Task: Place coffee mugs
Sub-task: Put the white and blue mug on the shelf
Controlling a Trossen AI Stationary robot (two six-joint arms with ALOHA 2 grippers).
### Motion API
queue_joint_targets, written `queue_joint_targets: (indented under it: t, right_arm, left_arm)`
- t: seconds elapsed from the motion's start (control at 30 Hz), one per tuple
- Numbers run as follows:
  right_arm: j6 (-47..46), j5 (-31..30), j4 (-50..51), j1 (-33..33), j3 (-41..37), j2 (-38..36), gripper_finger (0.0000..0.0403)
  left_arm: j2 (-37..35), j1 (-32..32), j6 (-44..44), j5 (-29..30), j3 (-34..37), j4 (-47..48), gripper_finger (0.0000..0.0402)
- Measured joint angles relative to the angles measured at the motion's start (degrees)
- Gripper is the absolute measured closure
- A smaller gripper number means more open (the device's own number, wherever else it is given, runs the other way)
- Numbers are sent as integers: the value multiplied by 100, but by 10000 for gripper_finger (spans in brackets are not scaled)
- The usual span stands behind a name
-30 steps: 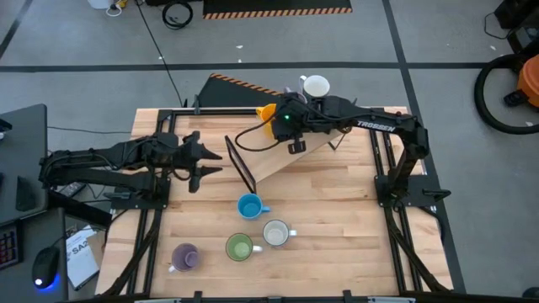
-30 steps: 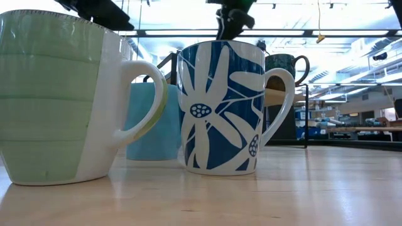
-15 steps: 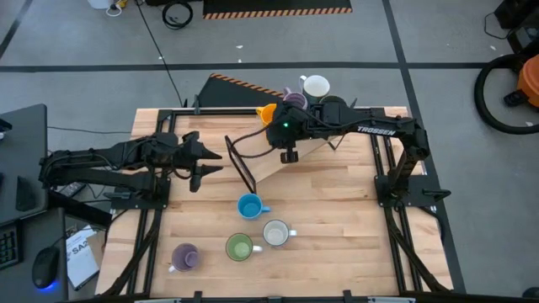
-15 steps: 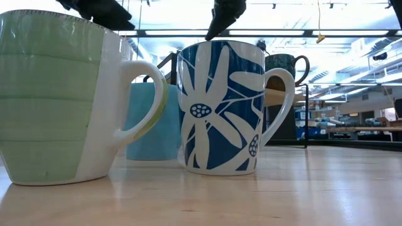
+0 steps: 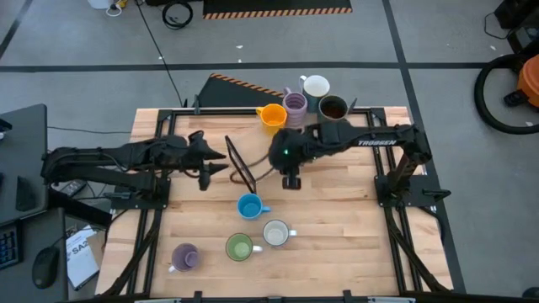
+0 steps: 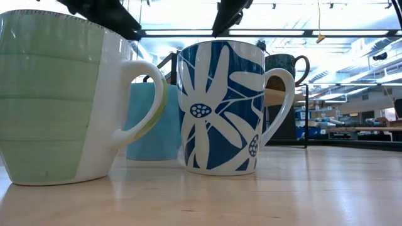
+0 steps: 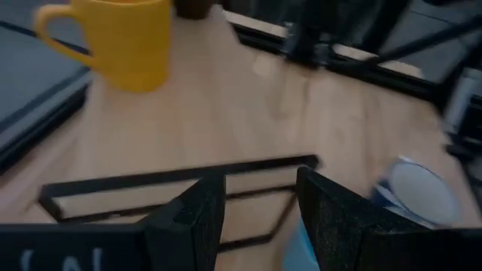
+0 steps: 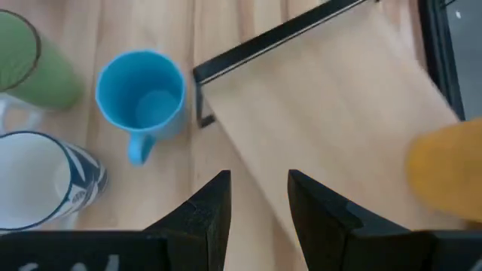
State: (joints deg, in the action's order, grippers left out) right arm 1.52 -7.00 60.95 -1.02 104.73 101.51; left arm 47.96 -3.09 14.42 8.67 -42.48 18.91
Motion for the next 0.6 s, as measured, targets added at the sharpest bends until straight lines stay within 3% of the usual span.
queue_joint_targets:
  t: [0.6]
  right_arm:
    - [-1098, -730, -765, -1891, -1005, 30, 265]
  left_arm:
    - [346, 648, 485, -383, 0, -279, 230]
